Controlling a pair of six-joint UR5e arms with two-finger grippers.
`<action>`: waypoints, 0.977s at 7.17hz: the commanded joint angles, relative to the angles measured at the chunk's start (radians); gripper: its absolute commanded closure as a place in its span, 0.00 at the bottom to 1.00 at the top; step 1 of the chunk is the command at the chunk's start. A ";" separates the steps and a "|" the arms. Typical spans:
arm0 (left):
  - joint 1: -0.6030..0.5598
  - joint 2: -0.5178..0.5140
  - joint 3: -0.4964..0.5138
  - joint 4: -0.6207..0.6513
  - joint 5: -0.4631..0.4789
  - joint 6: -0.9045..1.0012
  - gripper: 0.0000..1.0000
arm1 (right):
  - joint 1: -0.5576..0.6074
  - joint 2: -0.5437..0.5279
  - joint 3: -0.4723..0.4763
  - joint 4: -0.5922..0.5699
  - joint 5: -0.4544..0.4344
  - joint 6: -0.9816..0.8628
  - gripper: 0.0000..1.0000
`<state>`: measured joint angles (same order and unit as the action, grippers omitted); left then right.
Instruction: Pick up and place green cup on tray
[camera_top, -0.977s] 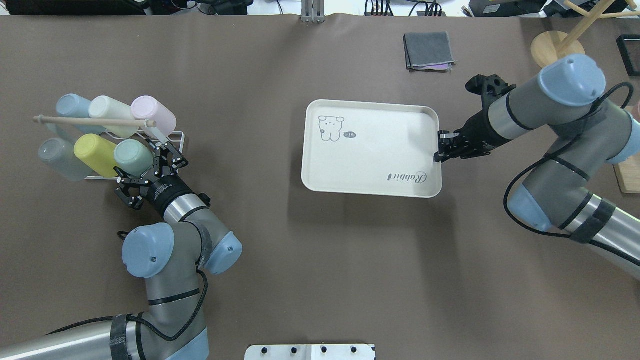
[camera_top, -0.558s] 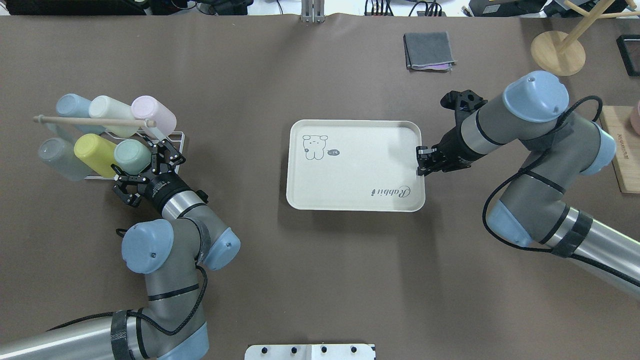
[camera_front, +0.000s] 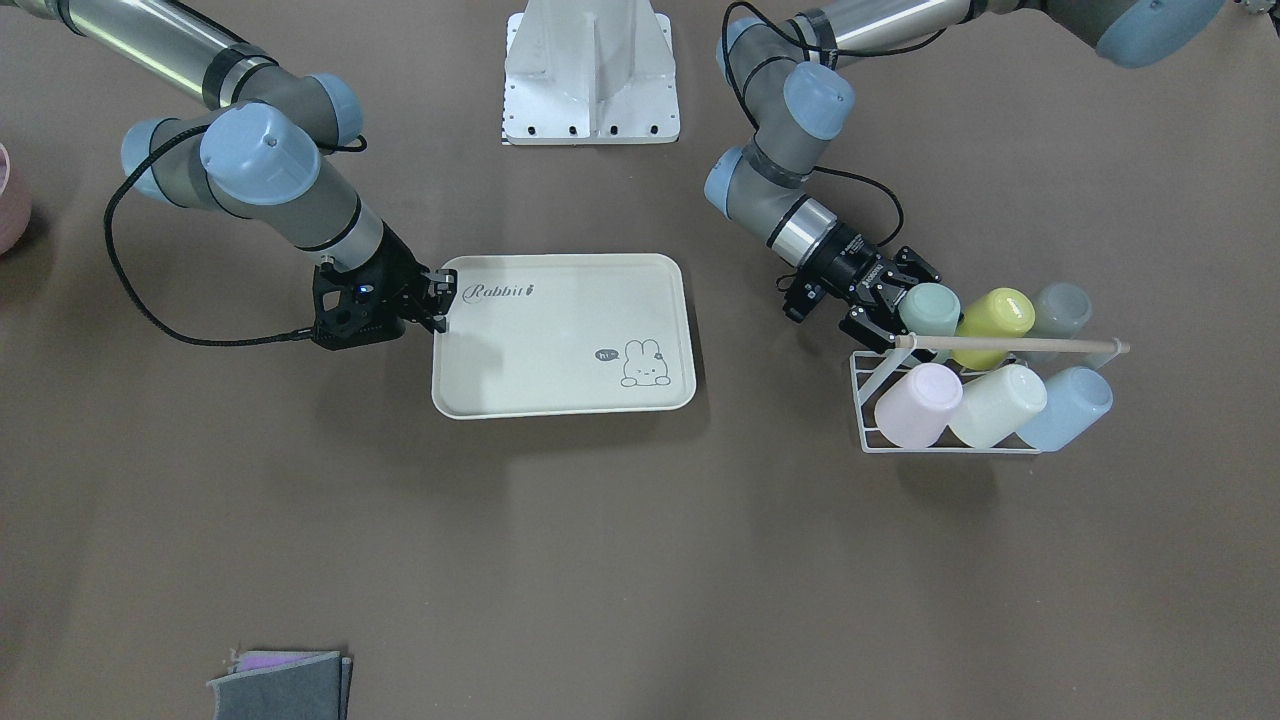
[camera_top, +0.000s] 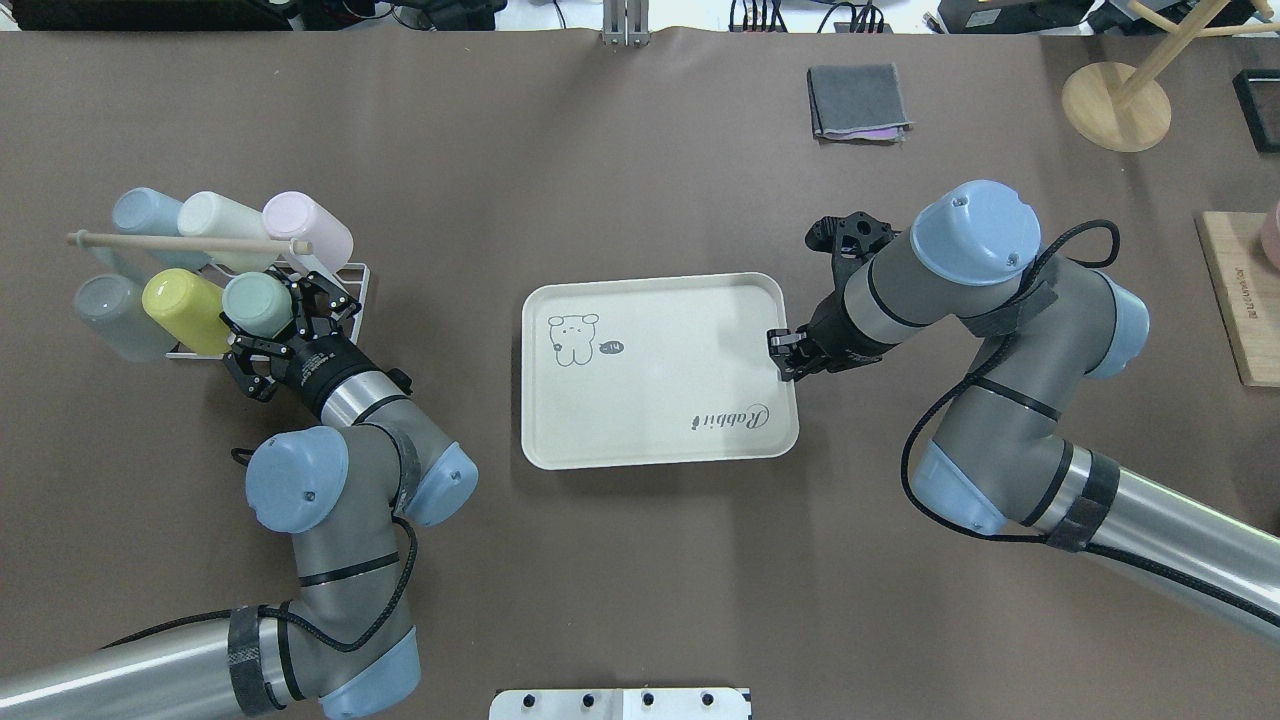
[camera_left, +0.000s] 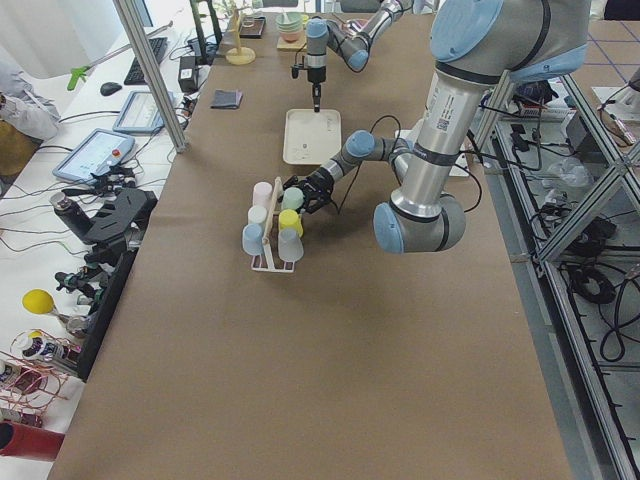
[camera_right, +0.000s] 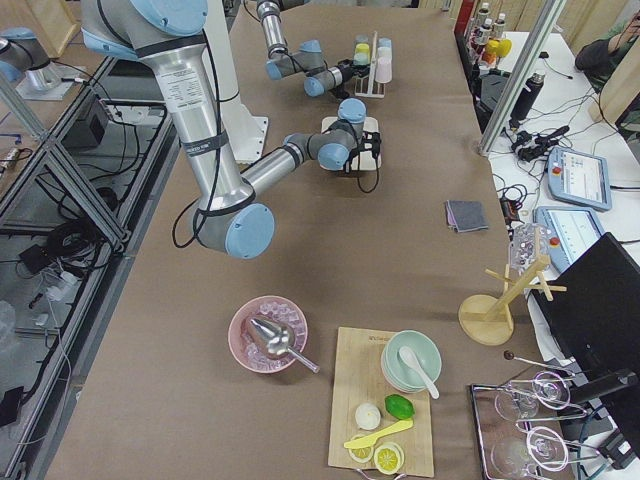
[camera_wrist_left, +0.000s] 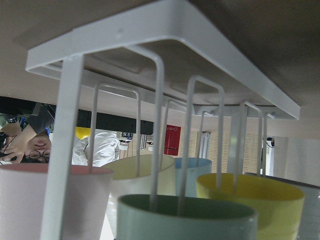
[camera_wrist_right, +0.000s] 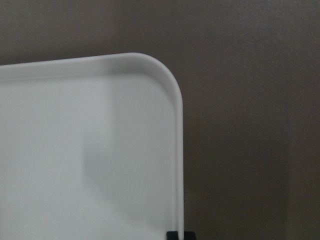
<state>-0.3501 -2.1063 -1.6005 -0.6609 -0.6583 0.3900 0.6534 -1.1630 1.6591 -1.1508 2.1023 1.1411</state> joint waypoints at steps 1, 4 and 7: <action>0.000 -0.012 0.001 0.004 -0.006 0.000 0.56 | 0.002 0.012 -0.041 0.011 -0.018 -0.044 1.00; 0.002 -0.024 -0.106 0.099 -0.006 0.004 0.59 | 0.087 0.126 -0.158 0.006 -0.008 -0.058 1.00; -0.010 -0.037 -0.246 0.237 -0.053 0.003 0.60 | 0.091 0.236 -0.283 0.010 -0.011 -0.050 1.00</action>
<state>-0.3531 -2.1327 -1.7962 -0.4751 -0.6781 0.3926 0.7431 -0.9735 1.4285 -1.1420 2.0919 1.0865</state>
